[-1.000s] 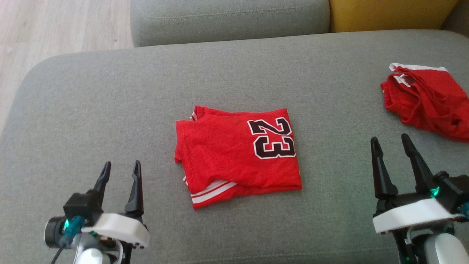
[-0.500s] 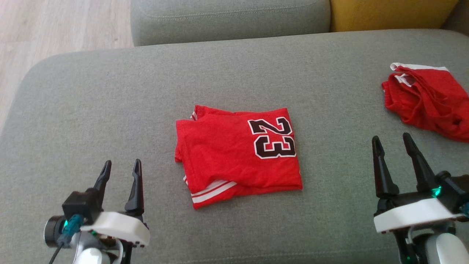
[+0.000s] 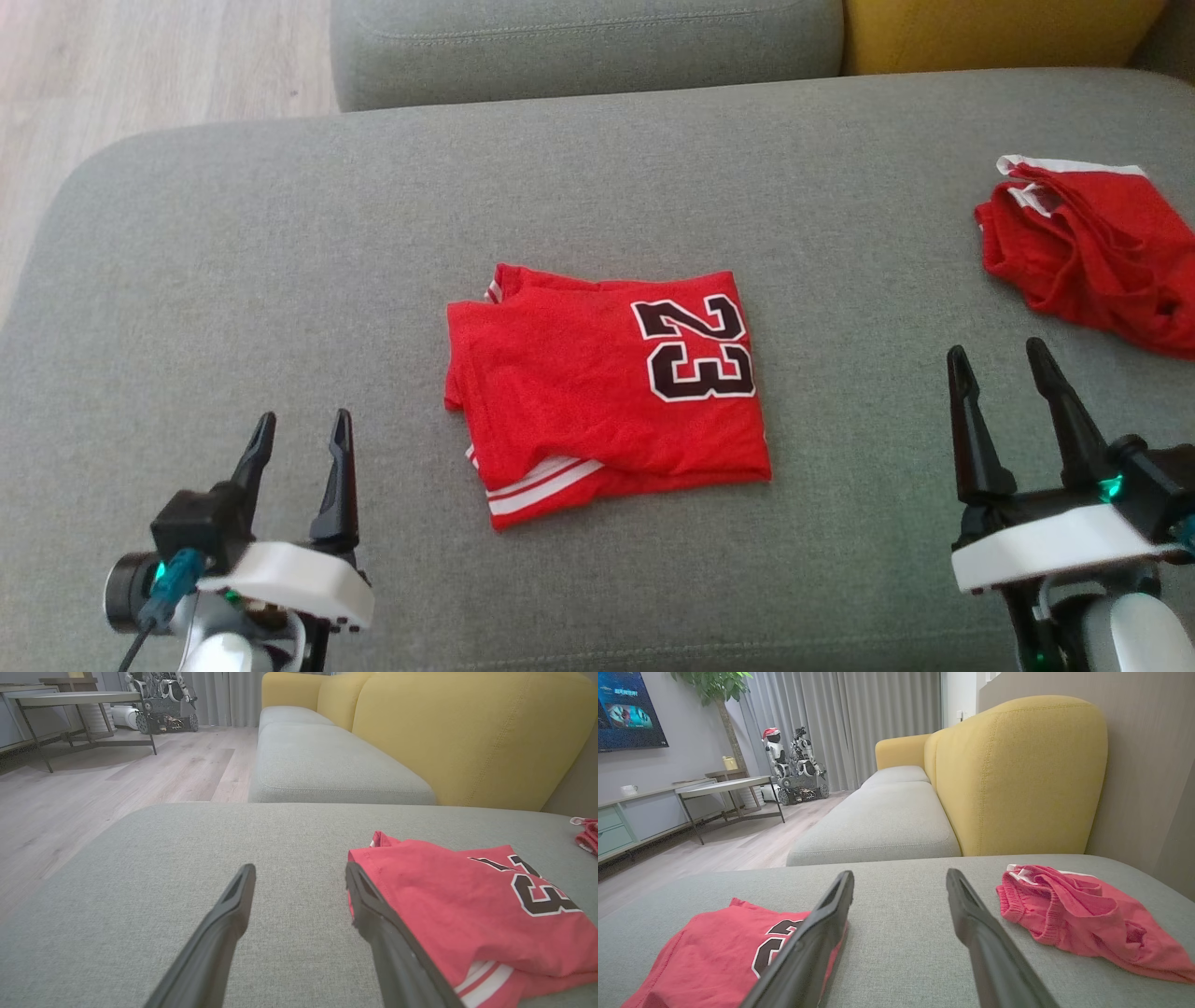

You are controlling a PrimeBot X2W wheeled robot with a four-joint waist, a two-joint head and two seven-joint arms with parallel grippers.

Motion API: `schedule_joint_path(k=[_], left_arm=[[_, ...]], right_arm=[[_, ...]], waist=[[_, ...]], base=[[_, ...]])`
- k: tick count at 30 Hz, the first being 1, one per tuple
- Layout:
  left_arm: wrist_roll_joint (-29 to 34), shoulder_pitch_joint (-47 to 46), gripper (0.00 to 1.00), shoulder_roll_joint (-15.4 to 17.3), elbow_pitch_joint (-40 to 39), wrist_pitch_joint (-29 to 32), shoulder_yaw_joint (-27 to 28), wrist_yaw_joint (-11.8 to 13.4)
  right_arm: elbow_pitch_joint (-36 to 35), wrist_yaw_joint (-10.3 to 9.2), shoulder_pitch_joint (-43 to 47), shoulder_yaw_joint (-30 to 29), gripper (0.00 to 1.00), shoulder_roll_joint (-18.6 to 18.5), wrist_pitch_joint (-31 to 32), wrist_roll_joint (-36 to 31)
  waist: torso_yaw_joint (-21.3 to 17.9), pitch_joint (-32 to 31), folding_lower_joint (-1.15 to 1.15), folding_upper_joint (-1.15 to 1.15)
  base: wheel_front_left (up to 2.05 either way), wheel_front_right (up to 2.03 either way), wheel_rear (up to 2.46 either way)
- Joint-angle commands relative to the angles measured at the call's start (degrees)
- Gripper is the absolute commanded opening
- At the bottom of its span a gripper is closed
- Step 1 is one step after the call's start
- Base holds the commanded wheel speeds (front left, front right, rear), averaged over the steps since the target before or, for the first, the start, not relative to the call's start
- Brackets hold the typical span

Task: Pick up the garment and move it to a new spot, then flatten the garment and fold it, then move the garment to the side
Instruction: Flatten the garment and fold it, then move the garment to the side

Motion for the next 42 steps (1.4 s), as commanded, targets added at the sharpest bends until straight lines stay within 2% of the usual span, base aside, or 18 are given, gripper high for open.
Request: schedule_joint_path(k=[1, 9, 14, 28, 35, 36, 37, 42], left_arm=[[-0.36, -2.48, 1.00, 1.04, -1.43, -0.85, 1.68, 0.08], [-0.53, -3.85, 1.00, 1.22, -1.53, -1.23, 1.31, 0.19], [-0.45, -5.85, 1.00, 1.10, -1.73, -1.51, 0.78, 0.07], [-0.17, -13.66, 1.00, -0.42, 0.56, -3.15, -2.06, -1.12], [-0.25, -15.40, 1.00, -1.00, 1.75, -3.62, -2.38, -1.27], [-0.25, -15.45, 1.00, -1.03, 1.85, -3.64, -2.32, -1.26], [-0.25, -15.45, 1.00, -1.04, 1.90, -3.66, -2.23, -1.23], [0.00, -15.40, 1.00, -0.95, 1.55, -3.71, -1.72, -1.13]], right_arm=[[-2.17, -0.04, -1.66, 0.83, 1.00, -0.07, -0.07, -0.38], [-1.90, -0.04, -2.52, 0.59, 1.00, -0.23, 0.22, -0.40], [0.63, -0.04, -4.60, 1.27, 1.00, -0.49, 0.85, 0.14], [19.93, -0.04, -15.81, 11.45, 1.00, 0.09, 0.60, 3.18], [29.39, -0.04, -20.17, 14.19, 0.99, -0.06, 4.37, 5.37], [29.82, -0.04, -20.41, 14.55, 0.35, -0.15, 4.78, 5.62], [30.09, -0.04, -20.60, 14.94, 0.00, -0.32, 5.15, 5.81], [29.32, -0.04, -21.51, 16.36, 0.00, -1.85, 5.41, 6.21]], waist=[[0.01, 0.08, 0.00, 0.00], [0.54, 1.86, 0.00, 0.00], [1.60, 4.33, 0.00, 0.00], [7.36, 11.27, 0.00, 0.00], [8.39, 12.75, 0.00, 0.00], [8.33, 12.78, 0.00, 0.00], [8.20, 12.81, 0.00, 0.00], [6.69, 12.82, 0.00, 0.00]], base=[[0.00, 0.00, 0.00], [0.00, 0.00, 0.00], [0.00, 0.00, 0.00], [0.00, 0.00, 0.00], [0.00, 0.00, 0.00], [0.00, 0.00, 0.00], [0.00, 0.00, 0.00], [0.00, 0.00, 0.00]])
